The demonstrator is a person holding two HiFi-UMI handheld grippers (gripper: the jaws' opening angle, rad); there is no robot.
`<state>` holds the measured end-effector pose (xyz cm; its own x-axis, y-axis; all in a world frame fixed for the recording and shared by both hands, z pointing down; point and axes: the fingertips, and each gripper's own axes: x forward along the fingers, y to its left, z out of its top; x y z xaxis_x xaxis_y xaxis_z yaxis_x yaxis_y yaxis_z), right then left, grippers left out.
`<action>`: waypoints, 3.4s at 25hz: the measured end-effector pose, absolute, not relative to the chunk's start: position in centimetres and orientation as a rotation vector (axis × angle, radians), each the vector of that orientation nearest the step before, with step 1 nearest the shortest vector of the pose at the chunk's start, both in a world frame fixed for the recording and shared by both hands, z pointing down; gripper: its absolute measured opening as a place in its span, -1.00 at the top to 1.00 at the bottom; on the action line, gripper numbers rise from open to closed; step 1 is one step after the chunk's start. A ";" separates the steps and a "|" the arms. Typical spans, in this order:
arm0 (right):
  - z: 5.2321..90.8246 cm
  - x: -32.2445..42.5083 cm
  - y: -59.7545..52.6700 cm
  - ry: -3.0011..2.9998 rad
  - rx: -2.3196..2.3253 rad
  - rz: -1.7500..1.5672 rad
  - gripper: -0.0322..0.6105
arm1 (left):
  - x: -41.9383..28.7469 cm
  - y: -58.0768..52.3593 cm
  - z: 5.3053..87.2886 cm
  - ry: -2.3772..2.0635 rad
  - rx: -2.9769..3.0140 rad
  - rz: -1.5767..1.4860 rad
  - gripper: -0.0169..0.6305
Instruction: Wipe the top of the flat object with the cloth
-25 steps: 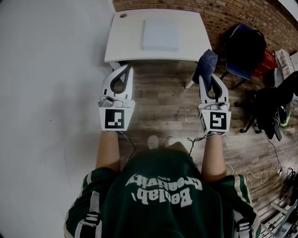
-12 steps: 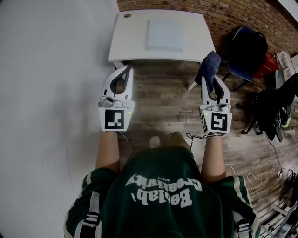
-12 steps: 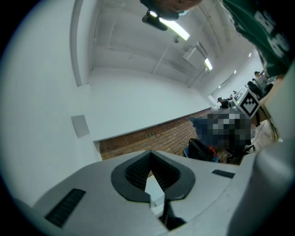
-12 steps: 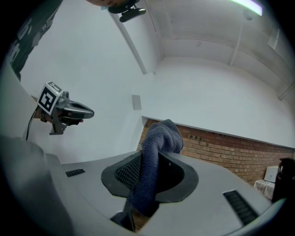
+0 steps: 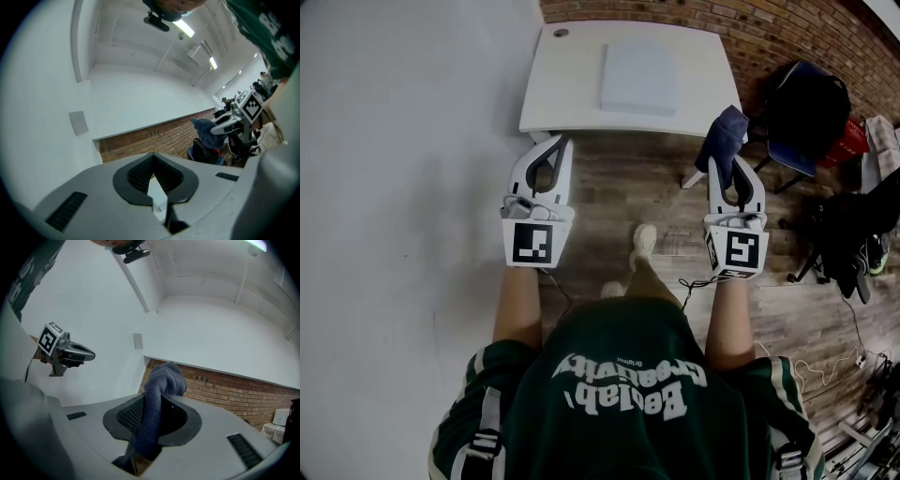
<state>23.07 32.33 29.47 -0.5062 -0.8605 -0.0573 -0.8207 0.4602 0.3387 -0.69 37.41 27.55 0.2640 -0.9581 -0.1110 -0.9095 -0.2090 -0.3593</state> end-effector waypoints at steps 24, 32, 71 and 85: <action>28.8 21.7 2.3 -2.704 1.326 -0.467 0.64 | 0.5 10.2 27.3 1.824 -2.153 -0.245 0.96; 29.6 21.1 -1.1 -2.708 1.323 -0.436 0.64 | -0.1 6.7 28.4 1.834 -2.169 -0.276 0.96; 31.9 5.5 -18.4 -2.543 1.517 -0.277 0.64 | -12.0 -17.7 32.1 1.412 -2.465 -0.240 0.96; 36.5 2.1 -22.0 -2.534 1.261 -0.157 0.64 | -12.0 -20.2 34.1 1.472 -2.498 -0.237 0.96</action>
